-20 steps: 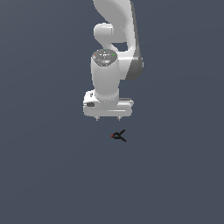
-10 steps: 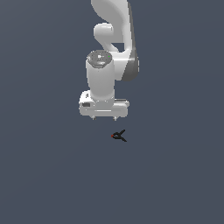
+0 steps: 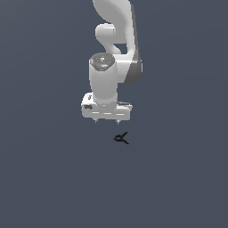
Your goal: Pick up the object and move it to a goal position.
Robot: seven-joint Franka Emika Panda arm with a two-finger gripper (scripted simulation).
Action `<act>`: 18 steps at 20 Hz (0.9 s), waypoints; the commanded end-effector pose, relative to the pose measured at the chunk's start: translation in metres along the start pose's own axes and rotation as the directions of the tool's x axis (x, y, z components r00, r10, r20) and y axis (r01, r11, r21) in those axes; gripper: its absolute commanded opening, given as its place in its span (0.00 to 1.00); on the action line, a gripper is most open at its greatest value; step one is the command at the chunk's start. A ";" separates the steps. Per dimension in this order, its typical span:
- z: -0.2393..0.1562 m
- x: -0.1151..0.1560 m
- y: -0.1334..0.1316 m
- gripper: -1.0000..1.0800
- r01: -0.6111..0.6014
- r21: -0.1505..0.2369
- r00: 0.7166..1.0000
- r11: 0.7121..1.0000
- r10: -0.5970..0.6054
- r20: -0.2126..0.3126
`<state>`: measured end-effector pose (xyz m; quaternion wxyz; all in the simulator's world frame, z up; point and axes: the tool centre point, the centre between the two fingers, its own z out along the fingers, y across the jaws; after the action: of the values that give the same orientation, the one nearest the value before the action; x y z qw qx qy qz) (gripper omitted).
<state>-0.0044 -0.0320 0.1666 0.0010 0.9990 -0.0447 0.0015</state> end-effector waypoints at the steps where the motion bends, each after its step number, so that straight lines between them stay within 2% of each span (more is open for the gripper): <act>1: 0.002 0.000 -0.002 0.96 -0.029 0.001 1.000 1.000 0.029 0.001; 10: 0.015 0.002 -0.011 0.96 -0.197 0.007 0.980 0.980 0.197 0.004; 18: 0.030 0.003 -0.023 0.96 -0.393 0.010 0.920 0.920 0.393 0.010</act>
<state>0.0003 -0.0120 0.1396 -0.0048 0.9745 -0.2245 -0.0017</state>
